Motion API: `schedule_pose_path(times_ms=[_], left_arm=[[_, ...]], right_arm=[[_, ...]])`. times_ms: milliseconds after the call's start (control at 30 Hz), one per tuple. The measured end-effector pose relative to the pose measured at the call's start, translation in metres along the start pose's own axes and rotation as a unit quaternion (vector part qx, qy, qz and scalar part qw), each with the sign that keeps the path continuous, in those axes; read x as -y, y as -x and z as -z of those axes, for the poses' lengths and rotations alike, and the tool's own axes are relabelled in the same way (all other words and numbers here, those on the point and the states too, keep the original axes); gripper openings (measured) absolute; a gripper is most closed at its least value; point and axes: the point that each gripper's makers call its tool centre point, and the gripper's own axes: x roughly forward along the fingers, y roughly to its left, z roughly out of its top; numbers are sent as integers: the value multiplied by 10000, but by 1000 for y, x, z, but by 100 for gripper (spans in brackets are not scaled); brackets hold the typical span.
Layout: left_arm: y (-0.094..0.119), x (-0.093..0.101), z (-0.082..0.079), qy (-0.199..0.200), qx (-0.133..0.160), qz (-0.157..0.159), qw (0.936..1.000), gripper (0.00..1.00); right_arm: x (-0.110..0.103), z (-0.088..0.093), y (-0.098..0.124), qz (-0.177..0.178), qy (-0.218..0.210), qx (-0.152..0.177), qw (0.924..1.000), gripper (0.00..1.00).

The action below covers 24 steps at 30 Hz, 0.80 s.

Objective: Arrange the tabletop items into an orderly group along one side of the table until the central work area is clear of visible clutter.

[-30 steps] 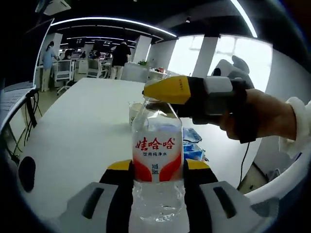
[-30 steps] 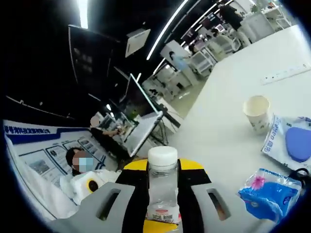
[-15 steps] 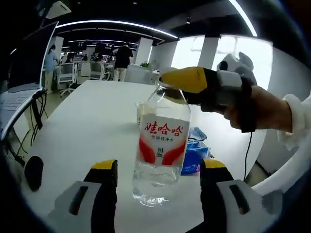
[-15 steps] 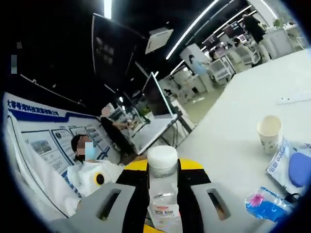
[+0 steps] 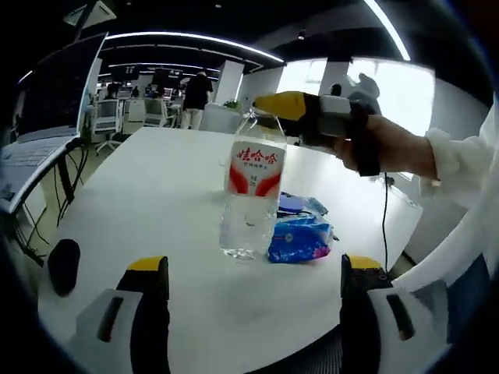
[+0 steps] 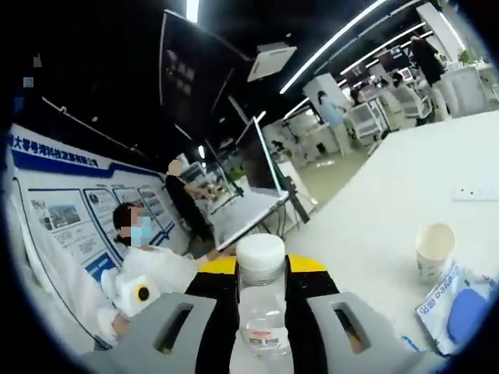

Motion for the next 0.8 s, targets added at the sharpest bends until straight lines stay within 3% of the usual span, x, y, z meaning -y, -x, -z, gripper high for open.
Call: schedule_pose_path(times_ms=[167, 200, 233, 267, 300, 533, 633, 800], left_arm=[[9, -1, 18, -321, -174, -80, 9993, 97], [9, 0, 13, -346, -72, -69, 9994, 96], [8, 2, 0, -413, 281, -66, 9987, 96], [7, 1, -4, -494, 391, -98, 9980, 97], [7, 0, -1, -503, 300, -142, 9982, 98], [12, -14, -7, -333, 470, -404, 9975, 99], [10, -17, 1, -135, 284, -401, 9987, 95], [9, -12, 2, -57, 269, -294, 9992, 92]], right_arm=[[8, -12, -4, -63, 494, -124, 9987, 19], [9, -14, -4, -75, 565, -138, 9983, 19], [12, -16, -4, -70, 646, -142, 9978, 19], [15, -18, -4, -85, 760, -157, 9969, 19], [17, -20, -4, -87, 837, -163, 9963, 19], [36, -25, -6, -194, 1376, -323, 9898, 19], [42, -24, -8, -223, 1485, -410, 9878, 19], [49, -26, -11, -300, 1634, -539, 9846, 19]])
